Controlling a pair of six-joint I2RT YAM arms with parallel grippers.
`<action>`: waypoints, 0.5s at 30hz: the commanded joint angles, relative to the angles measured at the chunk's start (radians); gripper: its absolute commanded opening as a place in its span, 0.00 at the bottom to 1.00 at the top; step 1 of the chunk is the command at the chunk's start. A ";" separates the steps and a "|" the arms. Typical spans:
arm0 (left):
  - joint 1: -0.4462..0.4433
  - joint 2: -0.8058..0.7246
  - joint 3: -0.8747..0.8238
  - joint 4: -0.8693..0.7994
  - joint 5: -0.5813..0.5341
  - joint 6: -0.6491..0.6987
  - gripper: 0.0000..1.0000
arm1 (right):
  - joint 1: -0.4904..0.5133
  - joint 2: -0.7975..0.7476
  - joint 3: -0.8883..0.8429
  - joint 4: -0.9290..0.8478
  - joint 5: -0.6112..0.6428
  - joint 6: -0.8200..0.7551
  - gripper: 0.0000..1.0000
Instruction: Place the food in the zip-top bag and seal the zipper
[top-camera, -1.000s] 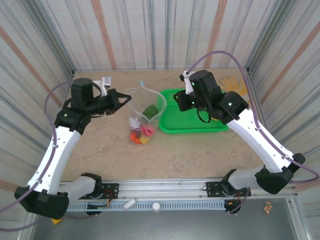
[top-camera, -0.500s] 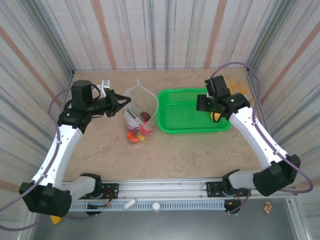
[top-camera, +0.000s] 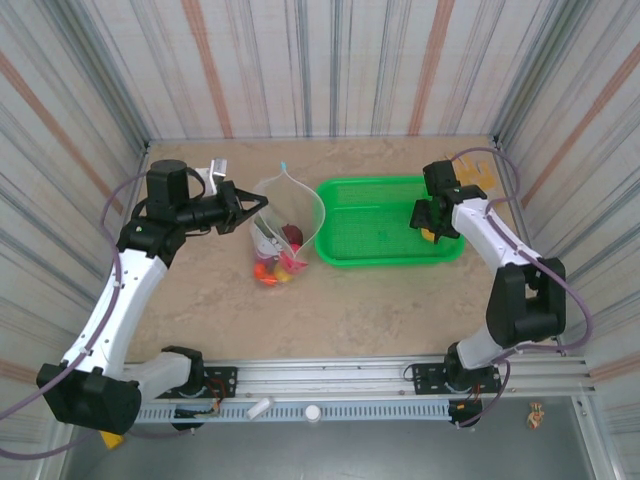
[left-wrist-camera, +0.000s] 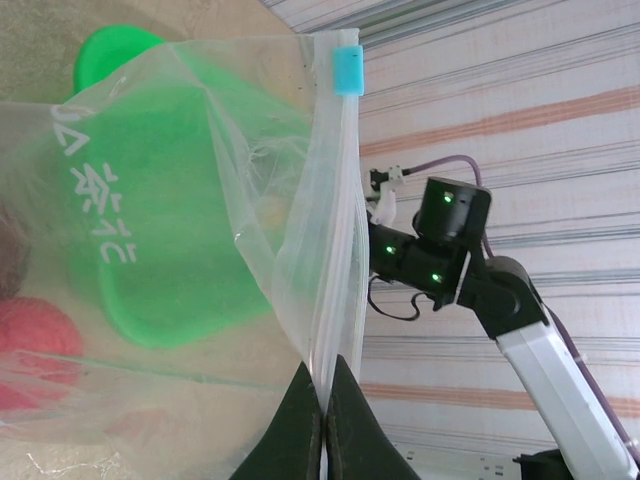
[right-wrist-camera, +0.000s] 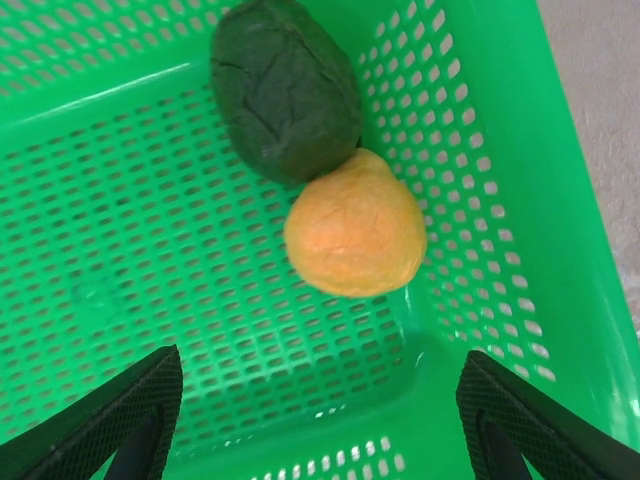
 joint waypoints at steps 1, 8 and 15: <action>-0.007 -0.015 0.001 0.000 0.034 0.038 0.00 | -0.001 0.059 0.033 0.011 0.044 -0.001 0.76; -0.006 -0.025 -0.017 0.008 0.044 0.042 0.00 | -0.025 0.169 0.058 0.006 0.053 -0.011 0.77; -0.016 -0.027 -0.030 0.005 0.043 0.054 0.00 | -0.007 0.259 0.092 0.010 0.099 -0.067 0.78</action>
